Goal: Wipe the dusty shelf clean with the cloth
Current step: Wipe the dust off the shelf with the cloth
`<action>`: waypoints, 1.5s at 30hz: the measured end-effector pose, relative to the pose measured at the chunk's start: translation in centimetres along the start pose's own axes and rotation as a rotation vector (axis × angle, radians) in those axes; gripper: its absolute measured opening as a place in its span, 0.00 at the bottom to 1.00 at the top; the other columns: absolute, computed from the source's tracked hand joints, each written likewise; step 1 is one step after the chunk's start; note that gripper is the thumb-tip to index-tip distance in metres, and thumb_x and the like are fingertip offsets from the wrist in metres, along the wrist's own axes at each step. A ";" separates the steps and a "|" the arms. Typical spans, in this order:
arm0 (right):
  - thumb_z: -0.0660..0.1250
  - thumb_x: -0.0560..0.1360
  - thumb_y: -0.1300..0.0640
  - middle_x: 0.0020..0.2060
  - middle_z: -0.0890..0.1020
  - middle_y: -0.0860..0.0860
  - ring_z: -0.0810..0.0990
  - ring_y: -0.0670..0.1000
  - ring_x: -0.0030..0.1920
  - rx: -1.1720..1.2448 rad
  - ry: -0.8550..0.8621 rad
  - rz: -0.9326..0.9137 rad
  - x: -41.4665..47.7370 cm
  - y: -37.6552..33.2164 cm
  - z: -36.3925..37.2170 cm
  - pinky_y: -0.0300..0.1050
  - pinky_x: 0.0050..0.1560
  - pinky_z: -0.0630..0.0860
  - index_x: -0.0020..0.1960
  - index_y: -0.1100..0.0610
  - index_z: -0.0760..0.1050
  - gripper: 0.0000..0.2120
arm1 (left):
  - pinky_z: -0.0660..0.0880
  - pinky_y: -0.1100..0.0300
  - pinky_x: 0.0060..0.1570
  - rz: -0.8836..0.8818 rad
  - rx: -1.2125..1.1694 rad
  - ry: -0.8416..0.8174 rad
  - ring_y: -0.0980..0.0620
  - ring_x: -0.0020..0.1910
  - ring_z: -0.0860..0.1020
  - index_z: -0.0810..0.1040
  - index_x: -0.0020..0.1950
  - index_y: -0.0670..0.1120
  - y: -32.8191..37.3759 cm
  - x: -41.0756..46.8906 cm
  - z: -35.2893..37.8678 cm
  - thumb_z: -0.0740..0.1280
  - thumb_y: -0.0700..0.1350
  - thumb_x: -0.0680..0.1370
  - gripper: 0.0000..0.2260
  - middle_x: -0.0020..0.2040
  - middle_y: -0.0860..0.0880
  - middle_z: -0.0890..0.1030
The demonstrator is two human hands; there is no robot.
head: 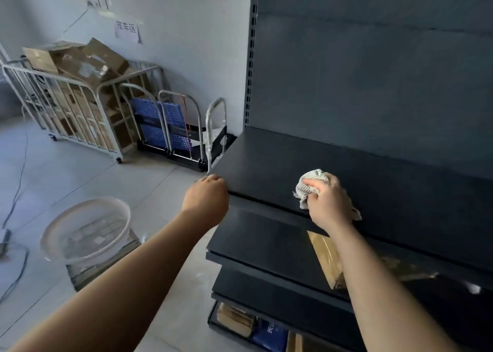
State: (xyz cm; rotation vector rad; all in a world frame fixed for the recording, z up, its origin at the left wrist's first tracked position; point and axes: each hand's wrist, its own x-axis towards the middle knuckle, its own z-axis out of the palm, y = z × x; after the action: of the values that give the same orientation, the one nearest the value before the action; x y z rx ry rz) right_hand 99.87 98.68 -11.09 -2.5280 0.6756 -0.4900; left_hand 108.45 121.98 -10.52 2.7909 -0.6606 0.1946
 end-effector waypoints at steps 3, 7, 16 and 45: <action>0.61 0.76 0.60 0.70 0.66 0.51 0.70 0.58 0.64 -0.047 0.108 0.171 -2.0 2.0 -1.6 0.54 0.69 0.64 0.60 0.46 0.78 0.17 | 0.74 0.51 0.49 0.002 0.034 -0.012 0.42 0.57 0.75 0.78 0.50 0.42 0.4 -0.1 0.1 0.57 0.41 0.77 0.10 0.55 0.44 0.78; 0.61 0.74 0.64 0.74 0.59 0.50 0.66 0.58 0.67 0.056 0.160 0.227 -2.6 -1.1 -0.3 0.51 0.69 0.63 0.61 0.49 0.77 0.20 | 0.73 0.52 0.49 0.035 0.039 -0.039 0.41 0.58 0.74 0.77 0.50 0.41 0.1 -0.2 -0.2 0.57 0.39 0.76 0.10 0.55 0.44 0.77; 0.58 0.74 0.62 0.72 0.65 0.48 0.68 0.56 0.66 0.012 -0.005 -0.155 -4.6 -3.7 1.7 0.52 0.68 0.65 0.61 0.47 0.78 0.20 | 0.70 0.53 0.45 0.089 -0.096 -0.056 0.42 0.56 0.74 0.73 0.43 0.41 2.2 -1.3 0.6 0.56 0.36 0.74 0.06 0.51 0.44 0.77; 0.63 0.76 0.51 0.66 0.72 0.52 0.75 0.58 0.57 -0.142 0.312 0.177 -6.4 18.7 -12.0 0.52 0.56 0.75 0.56 0.46 0.80 0.11 | 0.65 0.57 0.69 0.277 -0.035 -0.143 0.48 0.70 0.65 0.72 0.65 0.42 18.7 -3.8 5.1 0.56 0.42 0.77 0.17 0.68 0.48 0.72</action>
State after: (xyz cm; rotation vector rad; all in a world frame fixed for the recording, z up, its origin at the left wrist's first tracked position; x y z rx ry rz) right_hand 82.40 83.63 -12.46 -2.5136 1.0735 -0.8075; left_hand 96.89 106.08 -11.87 2.6886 -1.0747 0.0359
